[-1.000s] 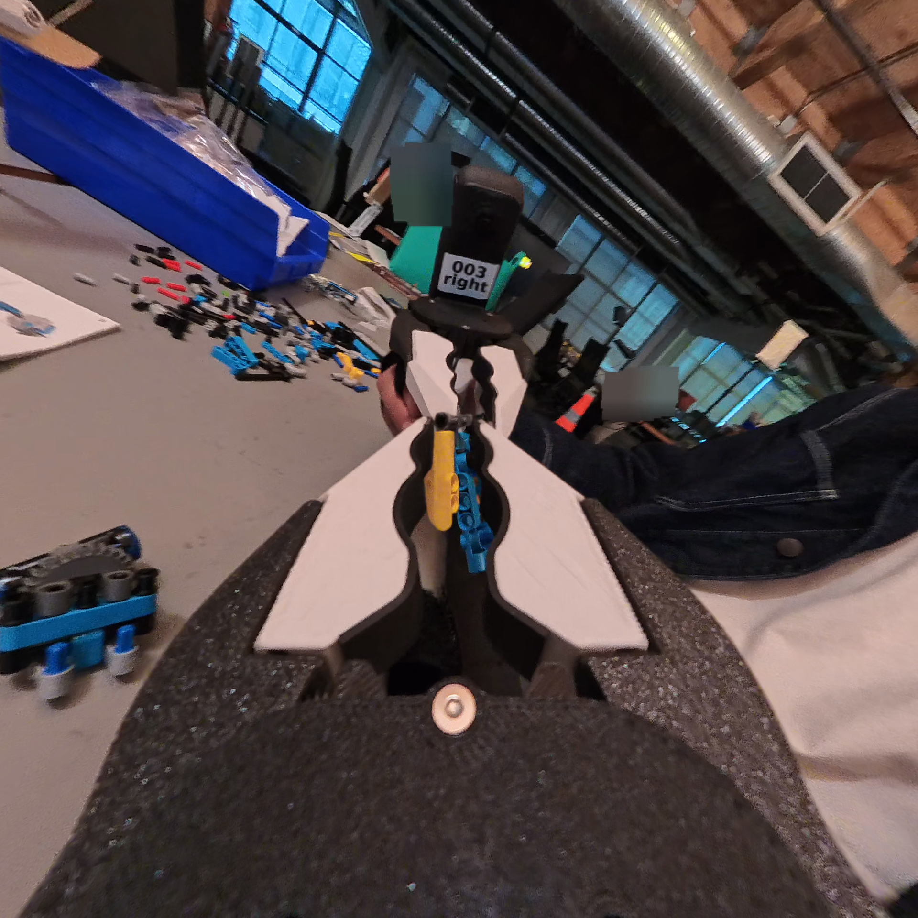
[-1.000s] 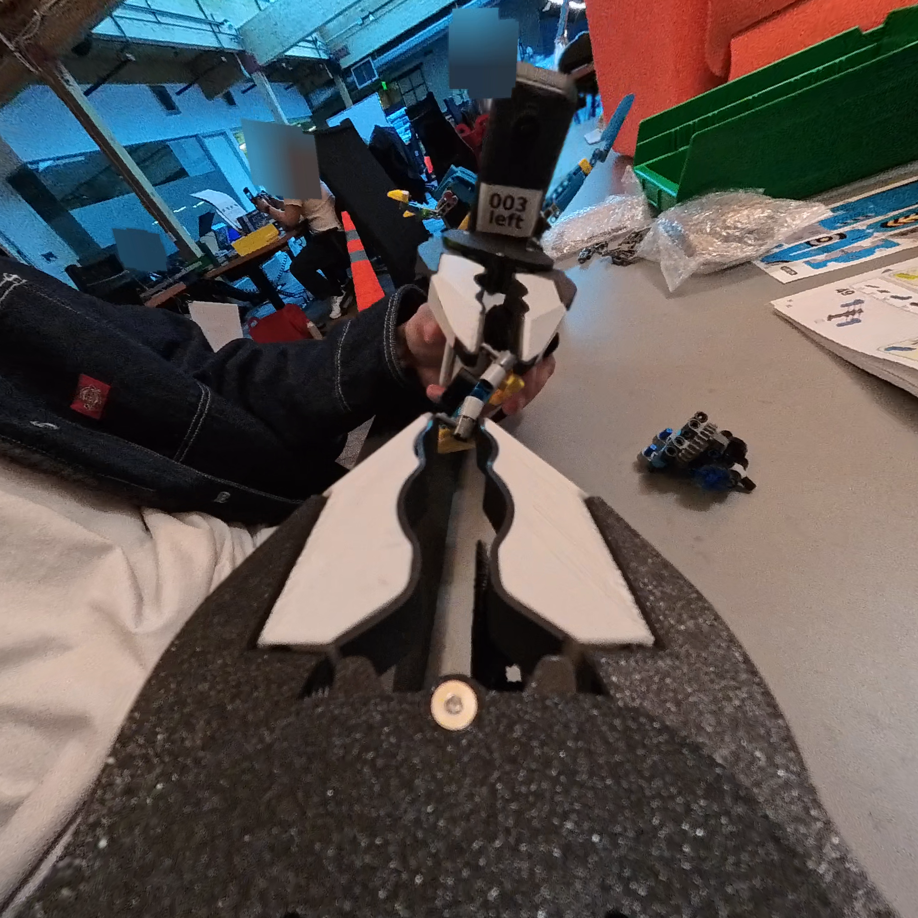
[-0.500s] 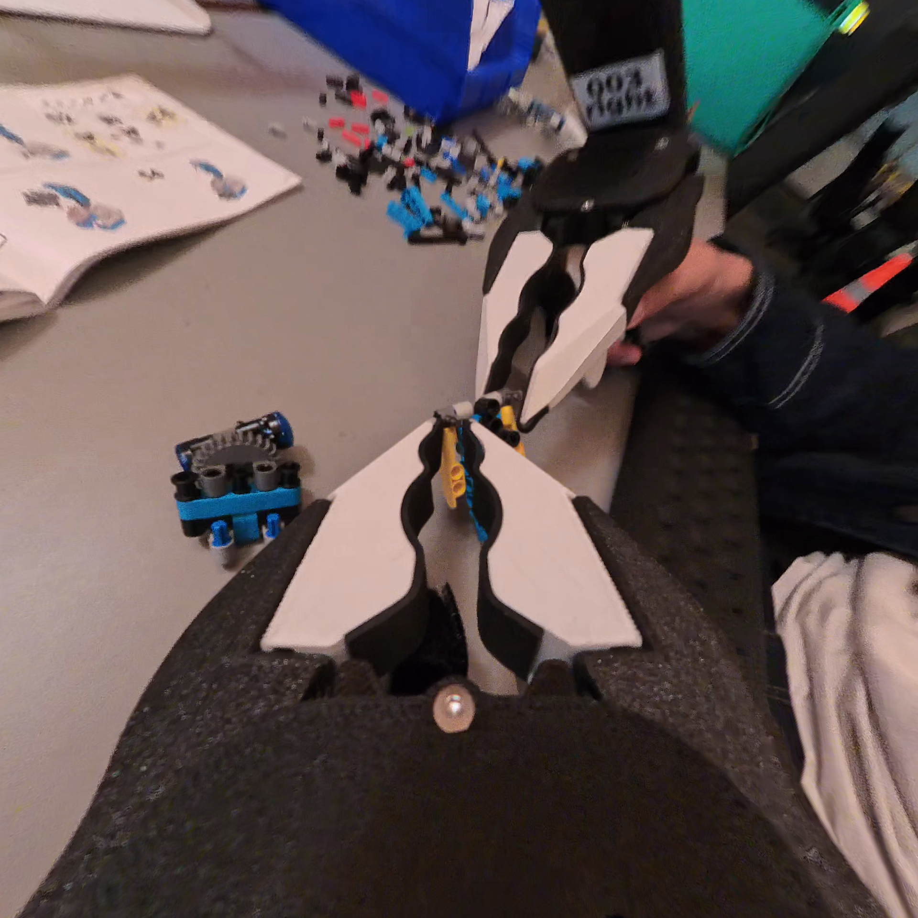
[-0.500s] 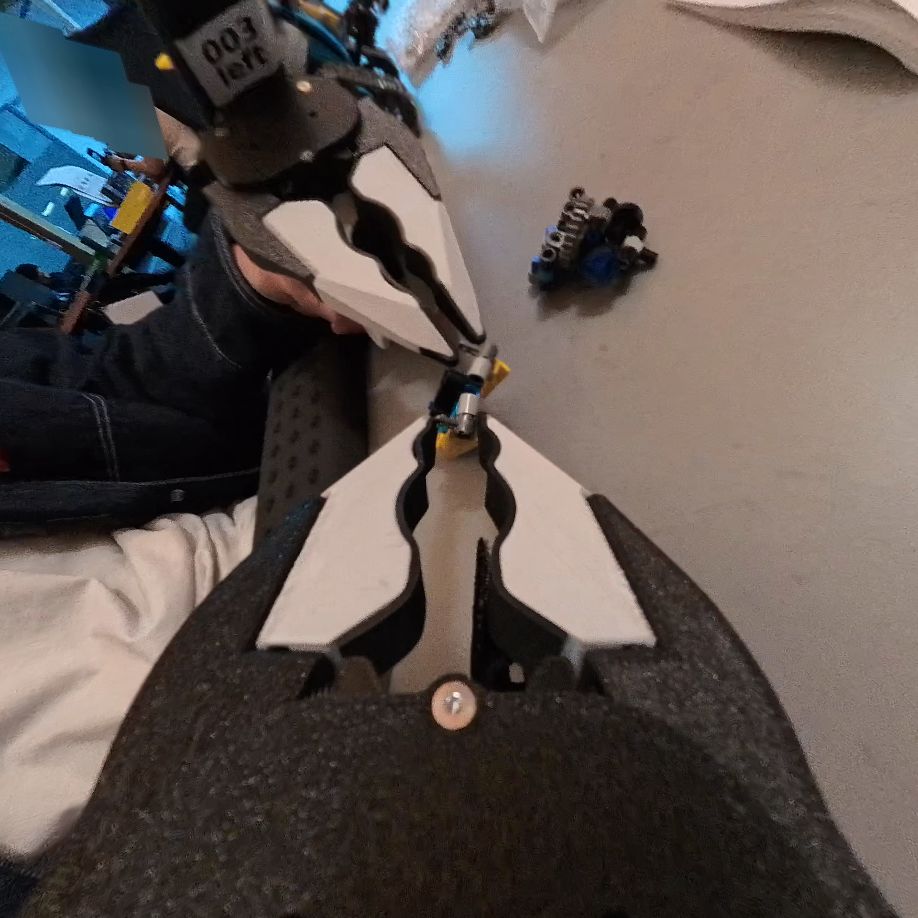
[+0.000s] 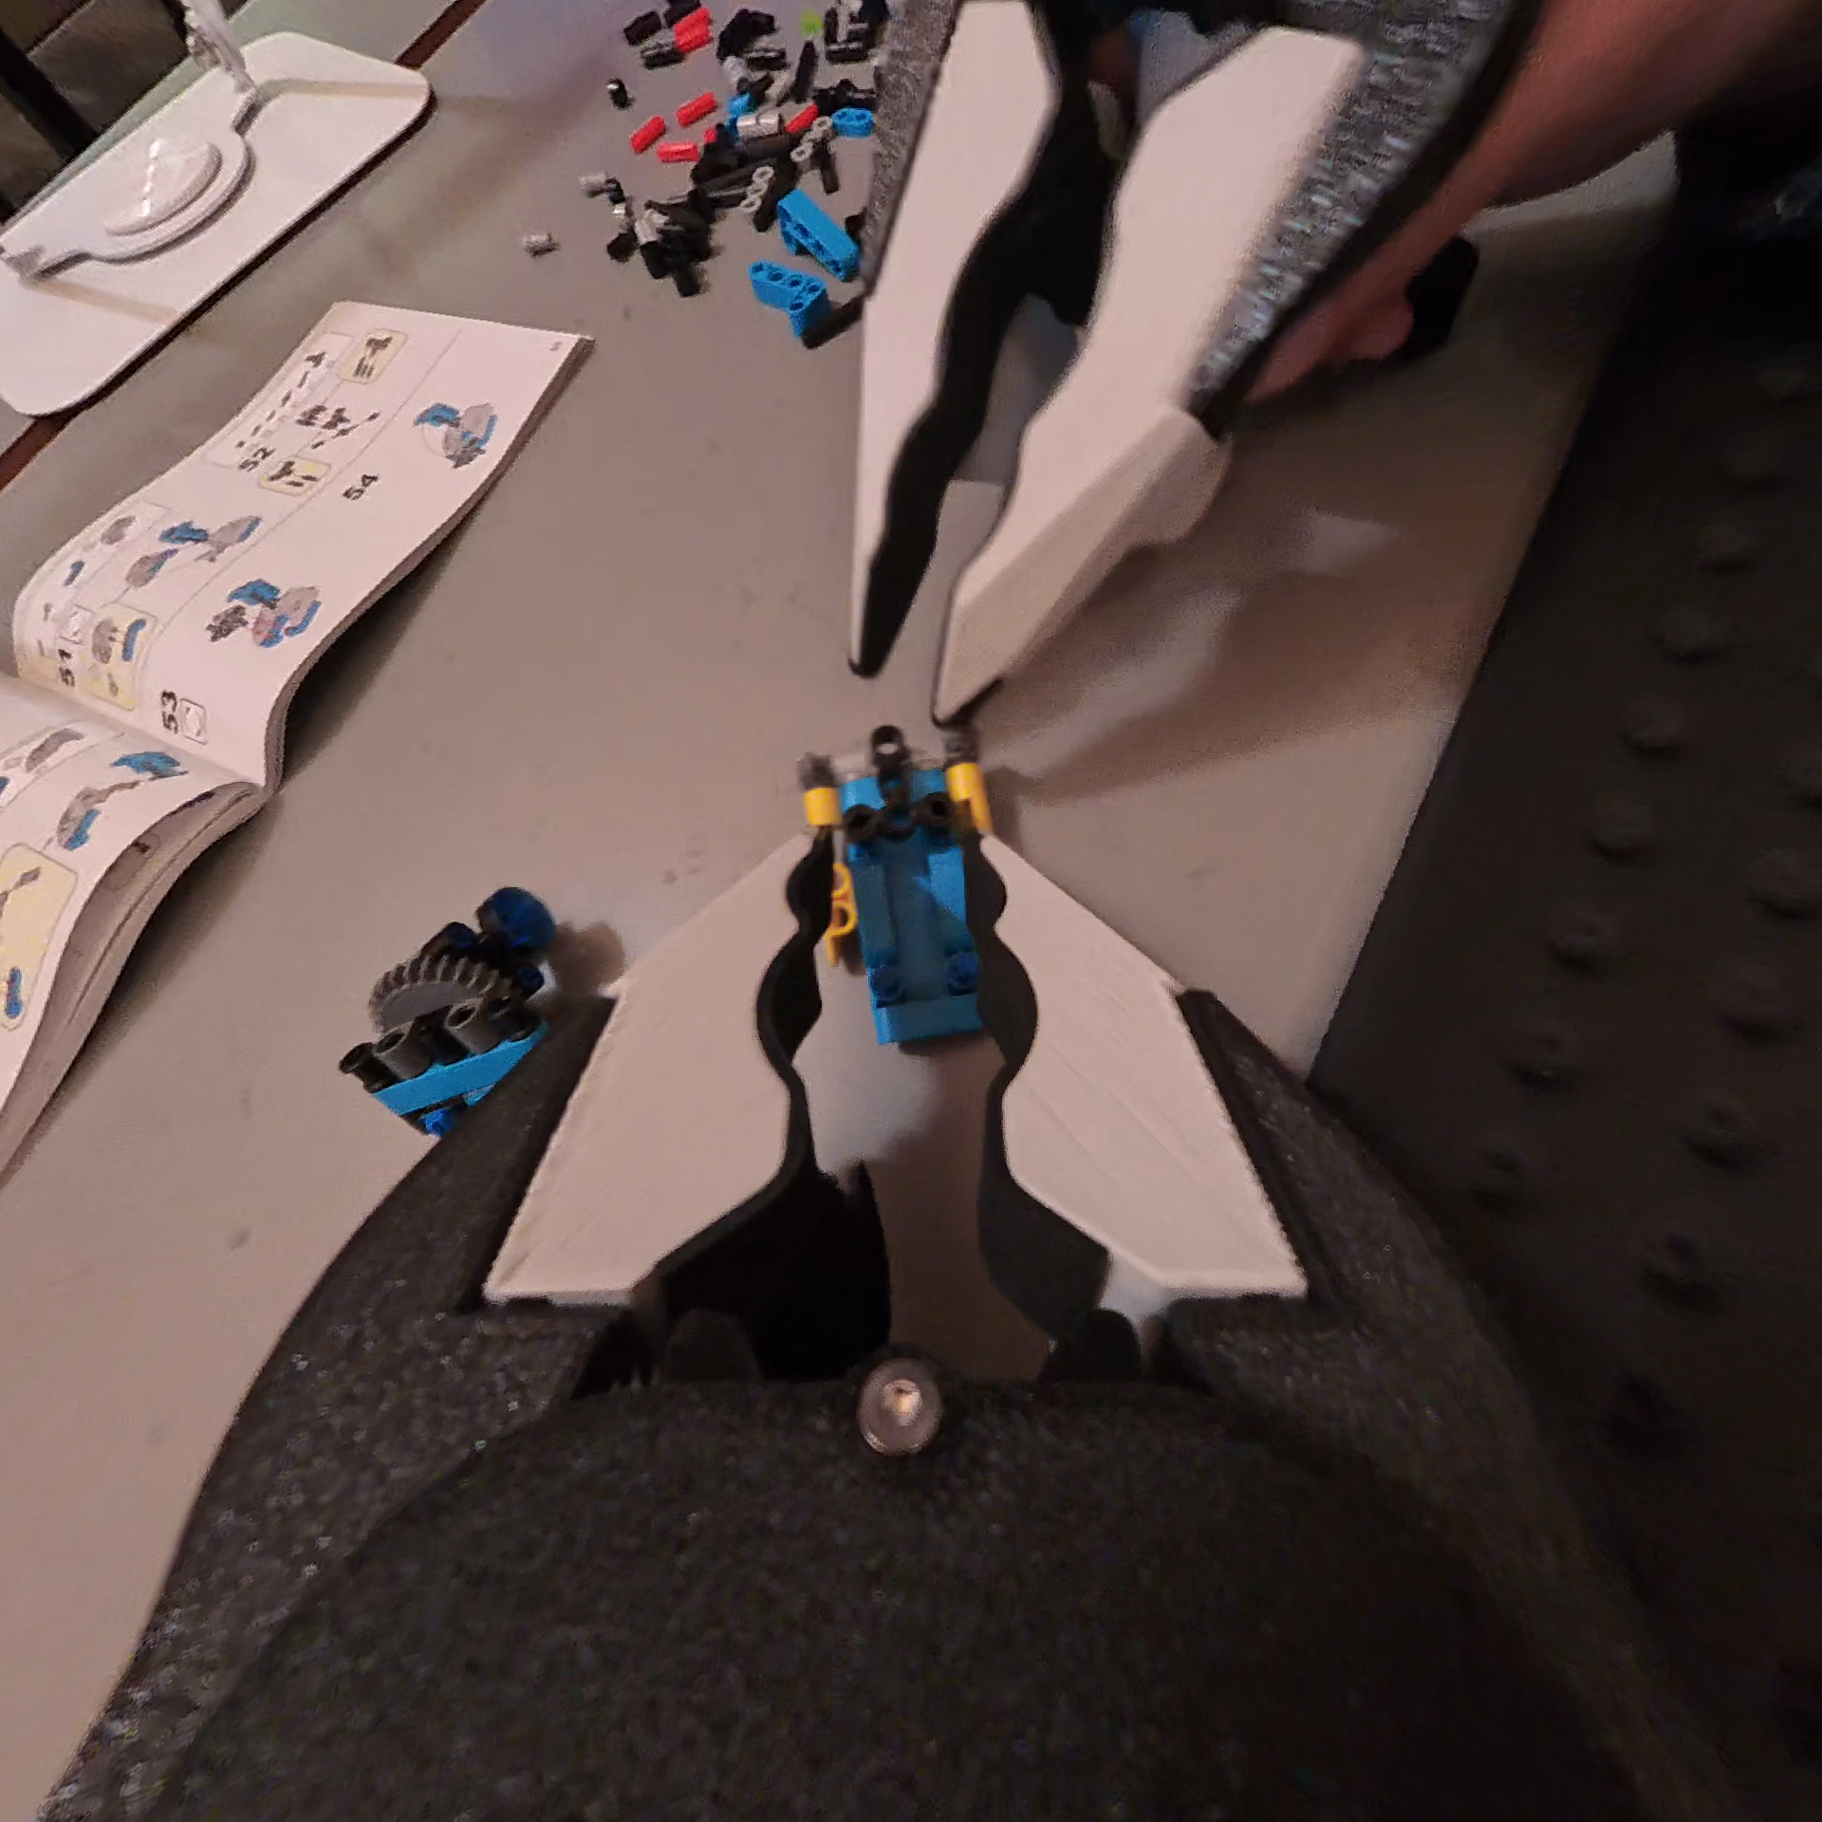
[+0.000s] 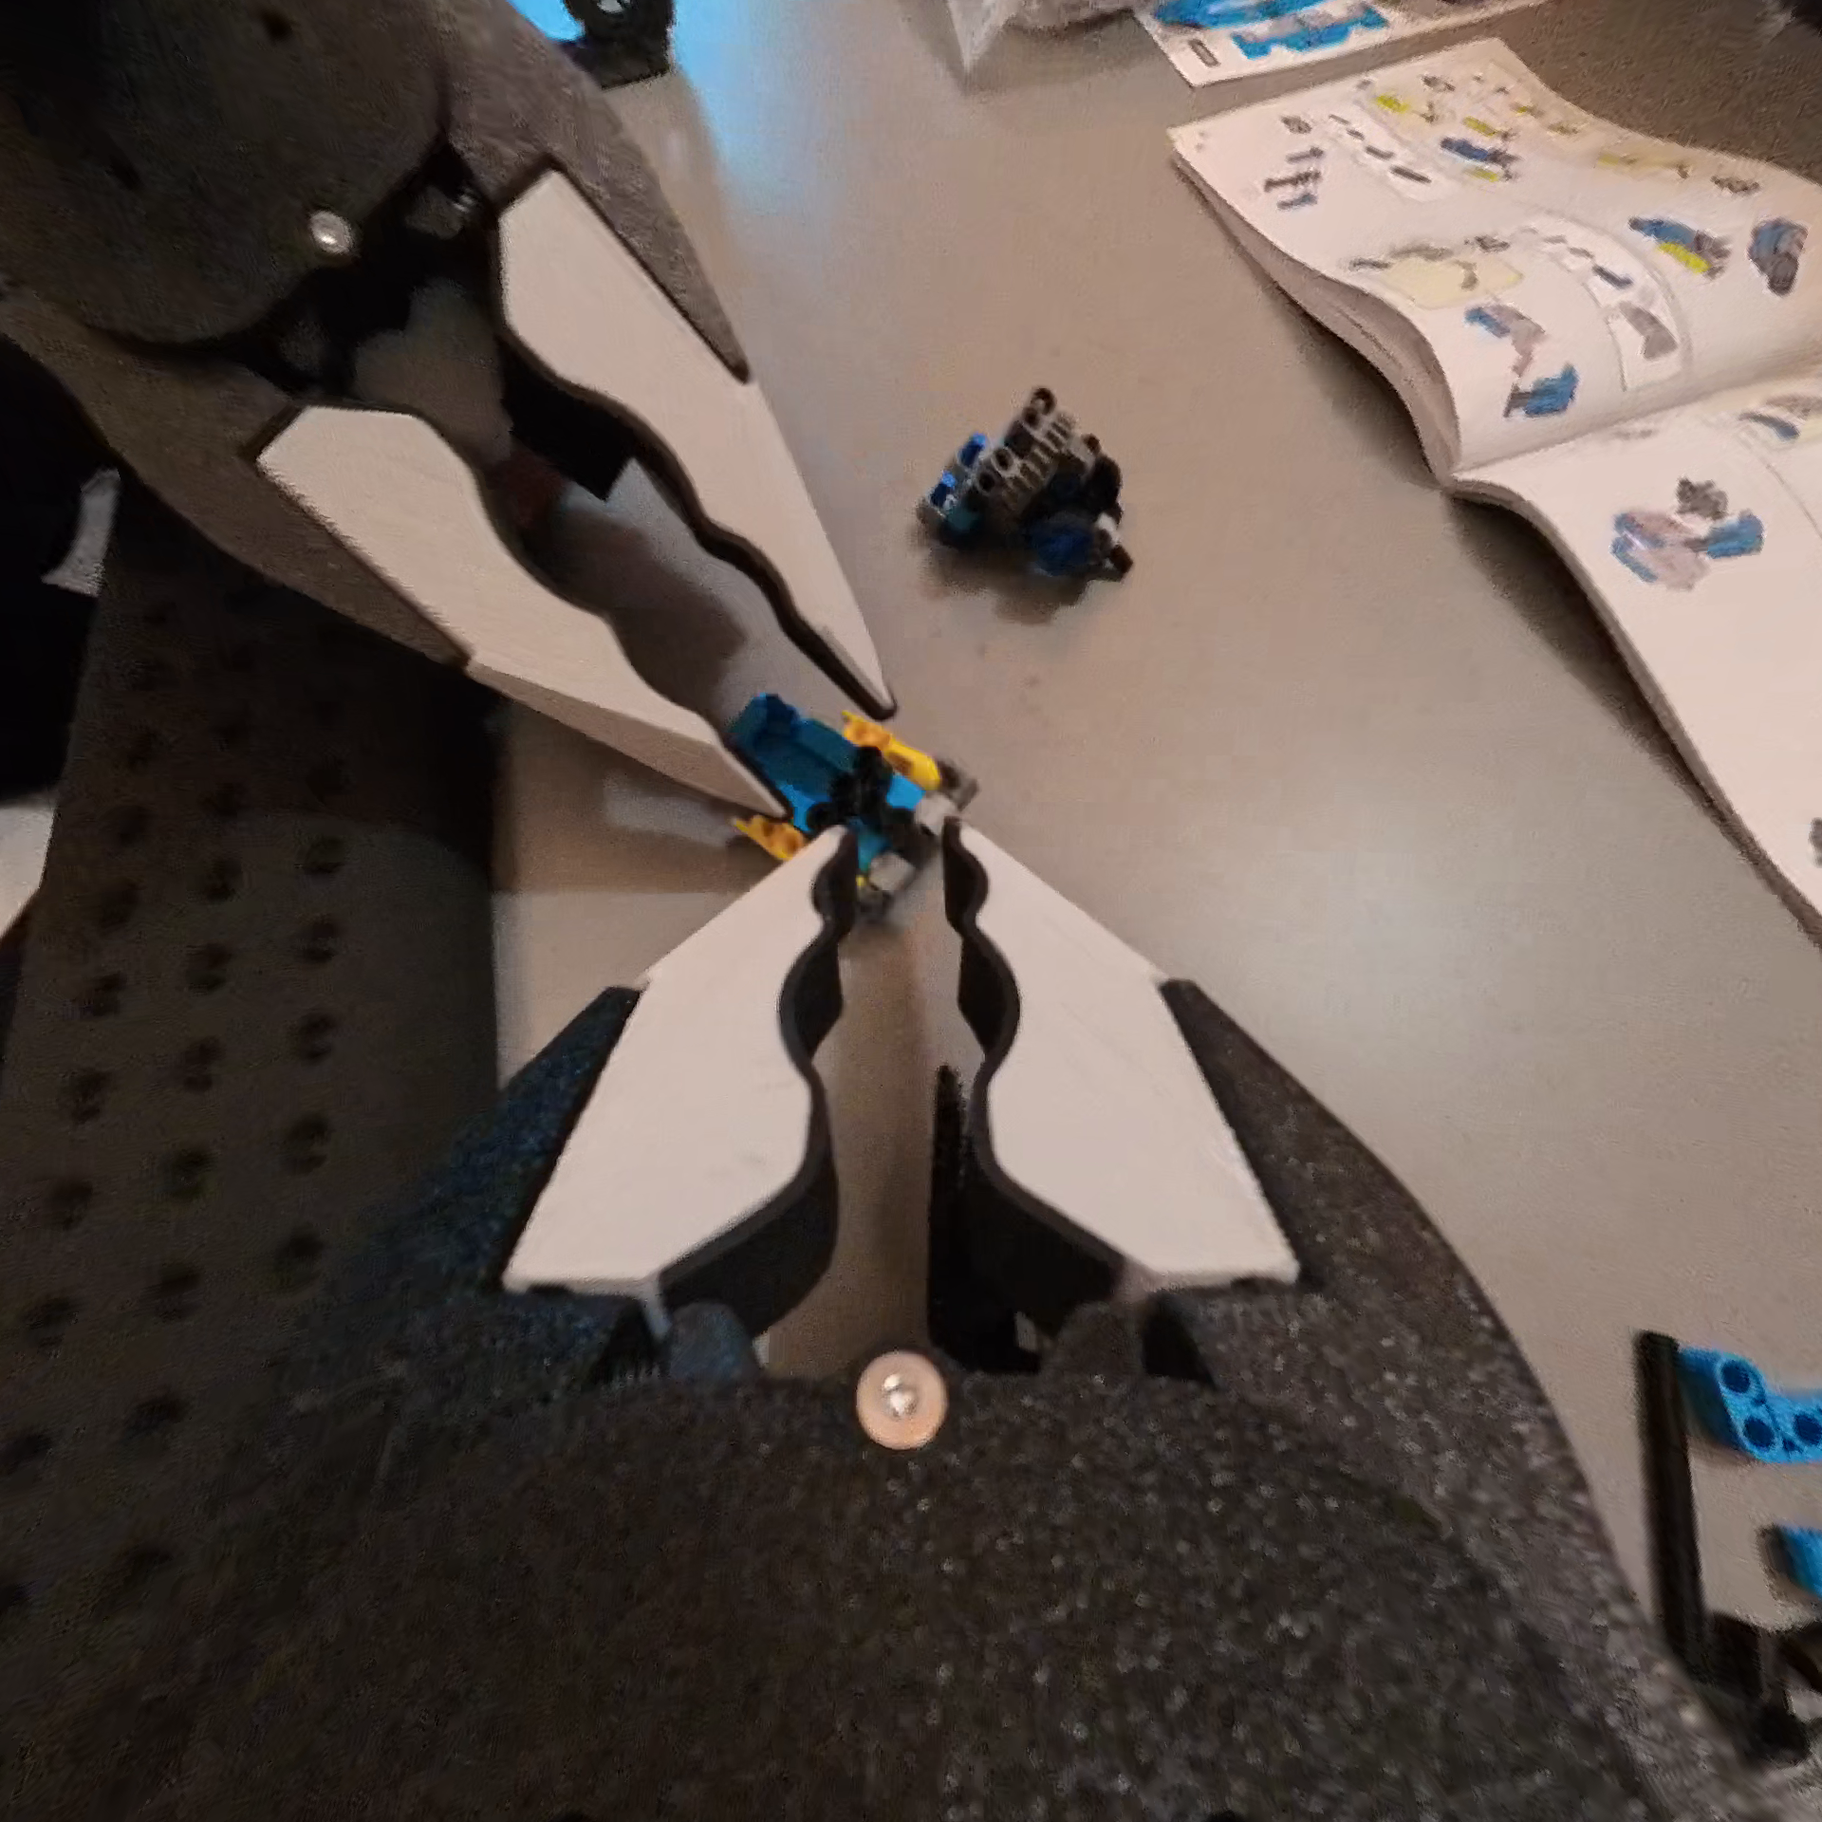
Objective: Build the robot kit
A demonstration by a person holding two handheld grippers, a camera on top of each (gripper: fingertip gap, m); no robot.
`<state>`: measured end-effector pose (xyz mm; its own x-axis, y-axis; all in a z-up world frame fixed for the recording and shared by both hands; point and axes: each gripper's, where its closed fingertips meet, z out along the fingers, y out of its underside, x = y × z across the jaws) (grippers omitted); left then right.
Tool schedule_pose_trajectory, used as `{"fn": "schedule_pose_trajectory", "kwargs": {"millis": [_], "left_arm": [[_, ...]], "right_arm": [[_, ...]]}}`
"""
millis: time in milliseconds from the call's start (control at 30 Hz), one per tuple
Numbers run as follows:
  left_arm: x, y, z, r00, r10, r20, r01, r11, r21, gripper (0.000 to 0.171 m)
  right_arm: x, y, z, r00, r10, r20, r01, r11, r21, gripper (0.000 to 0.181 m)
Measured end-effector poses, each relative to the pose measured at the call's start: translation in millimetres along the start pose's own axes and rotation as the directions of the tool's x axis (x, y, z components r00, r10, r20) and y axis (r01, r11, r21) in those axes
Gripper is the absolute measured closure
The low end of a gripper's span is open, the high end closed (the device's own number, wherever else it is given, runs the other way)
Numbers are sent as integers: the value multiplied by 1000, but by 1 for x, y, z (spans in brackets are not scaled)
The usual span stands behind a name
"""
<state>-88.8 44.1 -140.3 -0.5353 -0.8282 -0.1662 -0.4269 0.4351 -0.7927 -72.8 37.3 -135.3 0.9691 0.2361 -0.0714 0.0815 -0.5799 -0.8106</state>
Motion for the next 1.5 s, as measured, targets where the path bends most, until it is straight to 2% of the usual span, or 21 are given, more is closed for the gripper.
{"fn": "schedule_pose_trajectory", "kwargs": {"millis": [100, 167, 200, 333, 467, 533, 633, 733, 833, 933, 1033, 1100, 1333, 1433, 1500], "left_arm": [[-4, -9, -3, 998, -64, -28, 66, 996, 59, 148], [-1, -11, -3, 997, -66, -48, 69, 995, 66, 153], [0, -9, -1, 997, -53, -50, 56, 997, 52, 157], [3, -3, 7, 1000, 8, -28, -8, 1000, 9, 171], [6, -1, 12, 999, 26, -42, -26, 1000, -10, 171], [9, 6, 17, 998, 47, -49, -50, 997, -61, 171], [9, 2, 17, 996, 82, -23, -82, 996, -45, 171], [1, -7, 11, 999, 33, 2, -33, 999, 17, 171], [-8, -11, 0, 999, -45, -16, 46, 996, 71, 161], [-16, -11, -3, 996, -81, -24, 83, 993, 85, 158], [-21, 0, 5, 997, -81, -11, 81, 997, 19, 158], [-16, 8, 8, 994, -96, -56, 94, 995, -31, 159], [-13, 12, 11, 977, -186, -109, 179, 982, -64, 162], [-10, 11, 12, 947, -270, -176, 260, 962, -79, 165], [-13, 11, 12, 941, -293, -169, 283, 956, -81, 166]], "right_arm": [[0, -10, 4, 999, -36, -33, 37, 999, 23, 168], [-2, -4, 7, 1000, -5, 8, 5, 1000, -12, 170], [-6, -3, 8, 999, 20, 44, -19, 1000, -20, 173], [-2, 2, 8, 998, 60, 31, -59, 998, -29, 181], [-1, 6, 8, 990, 130, 58, -128, 991, -34, 181], [-1, 12, 9, 985, 153, 74, -150, 988, -46, 181], [0, 11, 7, 991, 122, 50, -119, 992, -50, 181], [3, -7, -3, 991, 127, 46, -130, 990, 50, 181], [9, -16, -21, 996, 92, 6, -92, 988, 126, 181], [1, 1, -20, 998, 57, -12, -56, 996, 65, 181], [-9, 18, -10, 999, -9, -36, 8, 999, -32, 181], [-14, 13, -7, 994, -86, -63, 84, 996, -35, 181], [-23, 8, 3, 979, -184, -91, 178, 982, -69, 181], [-25, 12, 14, 973, -214, -87, 201, 970, -135, 181], [-27, 12, 18, 974, -213, -80, 197, 965, -171, 181]]}}
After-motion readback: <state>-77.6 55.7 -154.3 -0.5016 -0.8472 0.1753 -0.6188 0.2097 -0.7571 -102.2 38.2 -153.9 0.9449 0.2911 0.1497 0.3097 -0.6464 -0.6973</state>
